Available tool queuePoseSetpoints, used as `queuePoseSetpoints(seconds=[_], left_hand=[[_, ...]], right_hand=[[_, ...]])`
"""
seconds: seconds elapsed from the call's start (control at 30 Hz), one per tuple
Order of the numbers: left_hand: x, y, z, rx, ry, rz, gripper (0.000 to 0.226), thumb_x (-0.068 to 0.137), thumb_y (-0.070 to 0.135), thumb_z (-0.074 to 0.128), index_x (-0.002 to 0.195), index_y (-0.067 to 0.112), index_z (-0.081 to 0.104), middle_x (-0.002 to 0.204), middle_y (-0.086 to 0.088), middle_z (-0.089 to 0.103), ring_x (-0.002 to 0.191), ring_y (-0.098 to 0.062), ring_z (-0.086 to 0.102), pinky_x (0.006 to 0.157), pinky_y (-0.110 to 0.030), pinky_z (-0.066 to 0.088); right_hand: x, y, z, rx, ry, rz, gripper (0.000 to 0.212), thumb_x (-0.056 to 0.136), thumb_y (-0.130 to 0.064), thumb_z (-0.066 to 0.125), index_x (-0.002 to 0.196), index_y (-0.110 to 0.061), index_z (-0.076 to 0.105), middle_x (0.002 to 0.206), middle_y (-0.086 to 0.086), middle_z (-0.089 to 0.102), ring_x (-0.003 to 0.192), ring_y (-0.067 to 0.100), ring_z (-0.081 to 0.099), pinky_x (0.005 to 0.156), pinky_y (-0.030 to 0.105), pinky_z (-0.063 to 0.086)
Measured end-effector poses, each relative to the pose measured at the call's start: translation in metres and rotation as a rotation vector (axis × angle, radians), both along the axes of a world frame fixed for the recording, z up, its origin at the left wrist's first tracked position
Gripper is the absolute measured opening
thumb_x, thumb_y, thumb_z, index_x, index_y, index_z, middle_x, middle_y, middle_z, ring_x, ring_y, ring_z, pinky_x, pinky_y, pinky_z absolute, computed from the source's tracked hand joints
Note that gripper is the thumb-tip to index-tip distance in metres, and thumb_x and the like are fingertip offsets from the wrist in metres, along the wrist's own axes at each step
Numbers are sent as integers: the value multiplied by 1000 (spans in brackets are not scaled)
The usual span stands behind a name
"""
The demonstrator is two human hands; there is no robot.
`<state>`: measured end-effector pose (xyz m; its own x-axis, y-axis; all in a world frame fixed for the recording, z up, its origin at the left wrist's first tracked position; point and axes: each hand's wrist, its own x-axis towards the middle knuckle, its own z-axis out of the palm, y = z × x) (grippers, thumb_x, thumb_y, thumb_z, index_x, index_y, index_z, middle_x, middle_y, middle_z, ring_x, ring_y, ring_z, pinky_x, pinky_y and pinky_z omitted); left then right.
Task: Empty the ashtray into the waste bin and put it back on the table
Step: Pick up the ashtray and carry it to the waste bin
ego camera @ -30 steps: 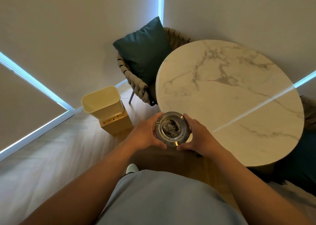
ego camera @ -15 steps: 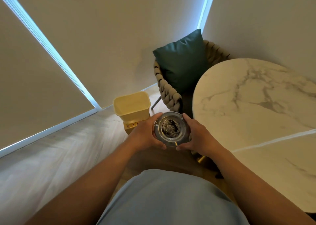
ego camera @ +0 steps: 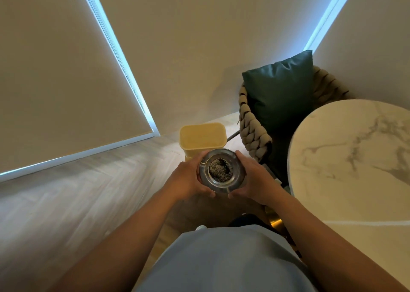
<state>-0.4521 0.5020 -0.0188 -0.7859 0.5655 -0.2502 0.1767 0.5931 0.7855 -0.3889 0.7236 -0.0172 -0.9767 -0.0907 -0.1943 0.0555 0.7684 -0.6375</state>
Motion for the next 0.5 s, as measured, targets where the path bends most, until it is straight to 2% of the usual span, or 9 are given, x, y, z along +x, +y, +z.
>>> queuePoseSetpoints(seconds=[0.1, 0.17, 0.3, 0.4, 0.5], left_hand=[[-4, -6, -3, -14, -13, 42, 116, 51, 33, 97, 147, 37, 32, 93, 20, 60, 77, -5, 60, 80, -22, 52], [-8, -7, -5, -29, -18, 68, 115, 50, 34, 97, 145, 39, 32, 84, 25, 55, 71, -2, 57, 73, -16, 46], [-19, -2, -5, -45, -31, 116, 117, 51, 35, 96, 147, 39, 30, 83, 23, 55, 73, -5, 58, 74, -18, 48], [-31, 8, -3, -50, -41, 153, 118, 51, 34, 96, 148, 37, 30, 94, 16, 59, 83, -11, 60, 83, -27, 54], [-47, 19, -1, -53, -44, 185, 119, 51, 35, 96, 149, 36, 29, 103, 7, 63, 89, -13, 60, 86, -29, 54]], right_hand=[[-13, -2, -3, -26, -12, 47, 113, 56, -42, 91, 146, -29, 25, 129, -1, 56, 116, 14, 52, 101, 39, 50], [-21, -1, -6, -49, -27, 75, 111, 56, -42, 91, 145, -30, 26, 126, -2, 56, 113, 13, 52, 98, 38, 51], [-43, 8, -10, -61, -42, 113, 113, 56, -42, 91, 147, -26, 26, 130, -1, 54, 116, 14, 51, 99, 39, 51], [-64, 18, -11, -61, -46, 136, 117, 57, -43, 92, 150, -22, 25, 136, 1, 52, 122, 17, 50, 102, 40, 49], [-85, 31, -11, -70, -46, 163, 118, 57, -46, 90, 151, -22, 23, 139, 1, 50, 126, 17, 49, 104, 41, 48]])
